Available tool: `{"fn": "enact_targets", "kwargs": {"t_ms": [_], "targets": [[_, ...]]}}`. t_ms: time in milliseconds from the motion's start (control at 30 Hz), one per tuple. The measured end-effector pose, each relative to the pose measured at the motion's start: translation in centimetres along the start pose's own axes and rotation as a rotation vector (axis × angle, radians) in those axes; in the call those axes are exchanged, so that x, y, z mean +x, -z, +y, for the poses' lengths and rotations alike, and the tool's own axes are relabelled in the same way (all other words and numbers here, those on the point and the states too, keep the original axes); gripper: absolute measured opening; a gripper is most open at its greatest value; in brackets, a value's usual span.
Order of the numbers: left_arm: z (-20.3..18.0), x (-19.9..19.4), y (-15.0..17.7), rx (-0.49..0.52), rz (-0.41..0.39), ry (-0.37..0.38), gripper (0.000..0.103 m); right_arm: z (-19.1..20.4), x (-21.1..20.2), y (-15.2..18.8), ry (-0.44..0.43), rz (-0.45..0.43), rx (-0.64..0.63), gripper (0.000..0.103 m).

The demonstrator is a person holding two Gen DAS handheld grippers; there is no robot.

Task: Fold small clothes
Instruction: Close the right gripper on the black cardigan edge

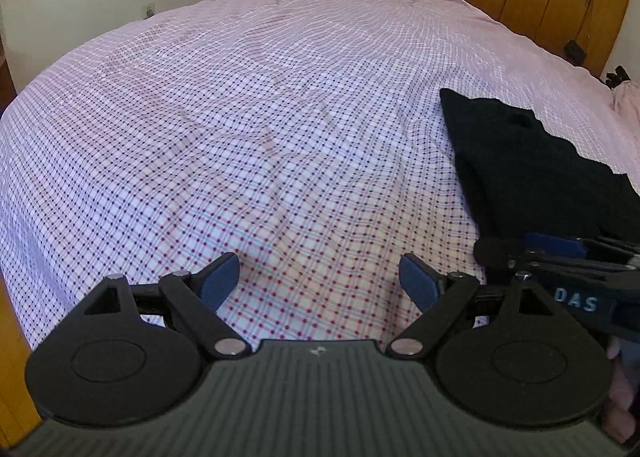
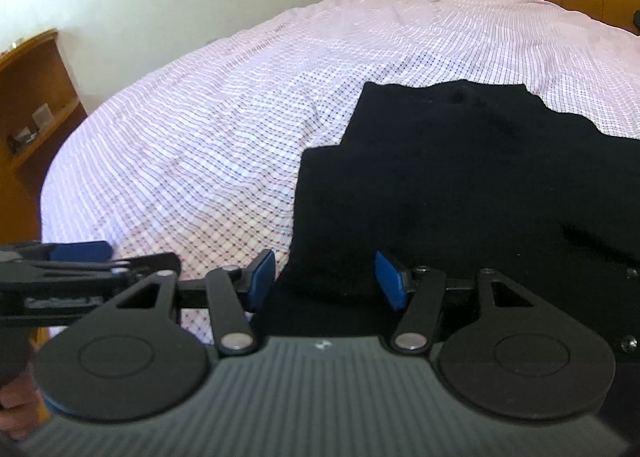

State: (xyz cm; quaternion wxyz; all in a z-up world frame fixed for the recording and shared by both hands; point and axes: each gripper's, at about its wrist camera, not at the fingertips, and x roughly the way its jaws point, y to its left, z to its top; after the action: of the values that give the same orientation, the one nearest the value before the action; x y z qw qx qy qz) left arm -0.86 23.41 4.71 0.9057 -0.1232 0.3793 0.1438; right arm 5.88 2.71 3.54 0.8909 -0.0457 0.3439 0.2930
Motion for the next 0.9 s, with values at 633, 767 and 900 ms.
{"fn": "enact_targets", "kwargs": {"t_ms": [633, 767, 900], "targets": [[-2.7, -0.4, 0.0, 0.040, -0.015, 0.048, 0.090, -4.5, -6.2, -0.7, -0.109, -0.145, 0.179, 0.012], [-3.9, -0.8, 0.1, 0.071, -0.023, 0.073, 0.090, -6.0, -7.3, -0.8, -0.068, -0.172, 0.242, 0.011], [-5.4, -1.1, -0.3, 0.104, -0.034, 0.094, 0.090, -8.3, -10.0, -0.6, -0.031, -0.238, 0.317, 0.011]]}}
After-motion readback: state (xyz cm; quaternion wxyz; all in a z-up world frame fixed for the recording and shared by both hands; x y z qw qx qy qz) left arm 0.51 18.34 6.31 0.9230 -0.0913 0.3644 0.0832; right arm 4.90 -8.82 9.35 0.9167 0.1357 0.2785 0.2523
